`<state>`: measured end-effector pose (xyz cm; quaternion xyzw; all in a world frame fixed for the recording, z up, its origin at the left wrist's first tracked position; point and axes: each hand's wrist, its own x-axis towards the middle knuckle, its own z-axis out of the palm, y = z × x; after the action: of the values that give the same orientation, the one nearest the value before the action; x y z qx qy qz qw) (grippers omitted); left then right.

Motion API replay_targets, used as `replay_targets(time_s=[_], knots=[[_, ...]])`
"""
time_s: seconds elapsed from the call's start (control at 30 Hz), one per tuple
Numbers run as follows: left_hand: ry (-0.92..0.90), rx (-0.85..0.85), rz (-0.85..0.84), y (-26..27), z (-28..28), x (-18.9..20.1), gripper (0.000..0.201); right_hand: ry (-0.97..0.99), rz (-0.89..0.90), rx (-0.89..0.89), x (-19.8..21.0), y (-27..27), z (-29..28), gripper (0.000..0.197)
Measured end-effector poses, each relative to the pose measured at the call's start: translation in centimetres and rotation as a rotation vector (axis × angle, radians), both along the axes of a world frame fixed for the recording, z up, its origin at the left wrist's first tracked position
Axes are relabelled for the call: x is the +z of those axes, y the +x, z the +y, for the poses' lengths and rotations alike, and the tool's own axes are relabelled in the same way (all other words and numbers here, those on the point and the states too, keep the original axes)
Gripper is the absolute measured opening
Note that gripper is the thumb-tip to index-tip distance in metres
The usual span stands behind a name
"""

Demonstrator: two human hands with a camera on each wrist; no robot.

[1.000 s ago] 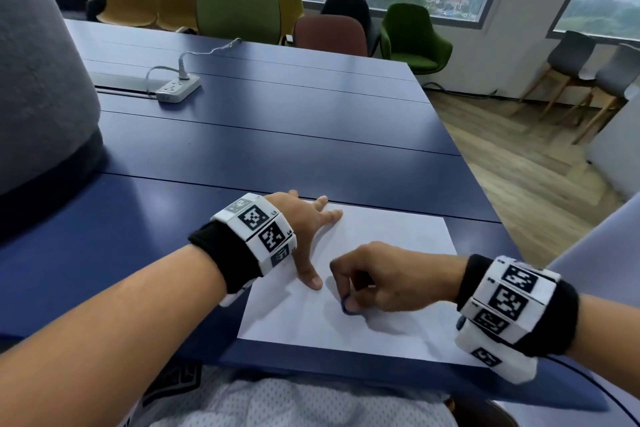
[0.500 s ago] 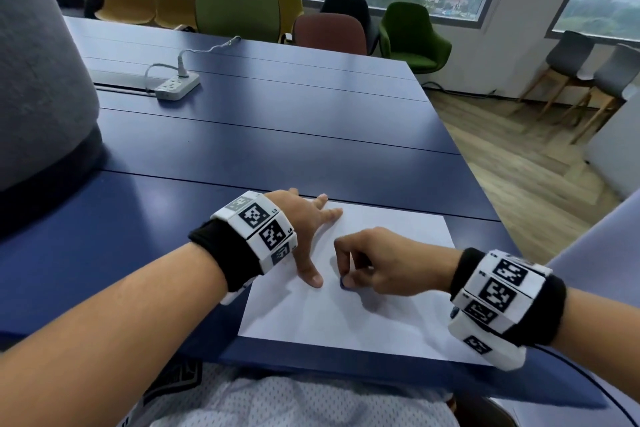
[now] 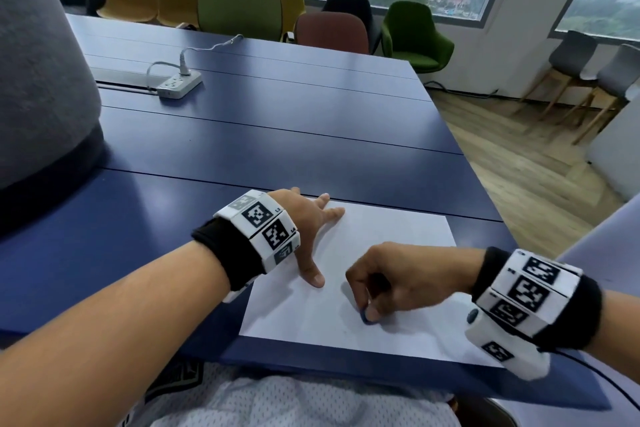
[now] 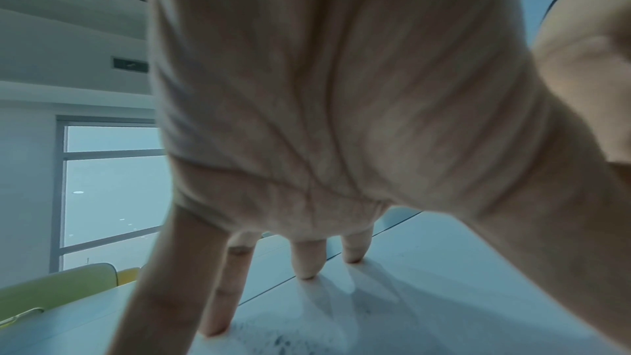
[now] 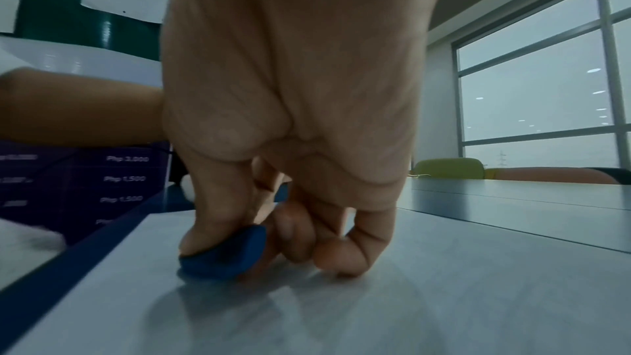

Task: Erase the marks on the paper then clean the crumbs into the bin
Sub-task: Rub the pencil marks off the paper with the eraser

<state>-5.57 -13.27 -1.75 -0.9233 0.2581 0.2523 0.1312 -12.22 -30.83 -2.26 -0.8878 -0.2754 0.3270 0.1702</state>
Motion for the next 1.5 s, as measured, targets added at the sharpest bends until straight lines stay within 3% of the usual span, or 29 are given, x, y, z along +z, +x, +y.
replay_targets(time_s=[0.13,0.3,0.4,0.5,0.63,0.7,0.87,1.03,1.2,1.5], knots=[[-0.009,-0.033,-0.037,-0.1,0.2,-0.2,0.129,-0.015,-0.237,-0.177,0.0,4.0,0.7,0.009],[-0.042,-0.043,-0.037,0.0,0.4,-0.3,0.127,0.056,-0.363,-0.327,-0.7,7.2,1.0,0.011],[-0.038,-0.039,-0.035,0.2,0.3,-0.3,0.128,0.105,-0.26,-0.2,-0.6,4.7,0.7,0.012],[-0.02,-0.021,-0.02,0.2,0.3,-0.2,0.131,0.013,-0.072,-0.056,0.1,2.6,0.5,0.007],[-0.031,-0.03,-0.03,0.1,0.4,-0.3,0.13,0.066,-0.259,-0.182,0.2,4.1,0.8,0.027],[-0.038,-0.034,-0.032,0.1,0.4,-0.3,0.13,0.095,-0.334,-0.231,-0.1,4.1,0.9,0.027],[-0.024,-0.018,-0.017,0.0,0.3,0.0,0.13,0.032,-0.061,-0.021,-0.4,0.6,-0.1,0.007],[-0.012,-0.018,-0.021,-0.1,0.3,0.0,0.129,0.093,-0.282,-0.17,-1.1,1.1,-0.4,0.009],[-0.007,-0.014,-0.016,0.0,0.2,0.0,0.131,0.053,-0.013,-0.005,-0.6,-0.5,-0.4,0.007],[-0.016,-0.047,-0.04,-0.1,0.3,-0.1,0.128,0.005,-0.351,-0.318,-0.7,8.9,0.6,0.012]])
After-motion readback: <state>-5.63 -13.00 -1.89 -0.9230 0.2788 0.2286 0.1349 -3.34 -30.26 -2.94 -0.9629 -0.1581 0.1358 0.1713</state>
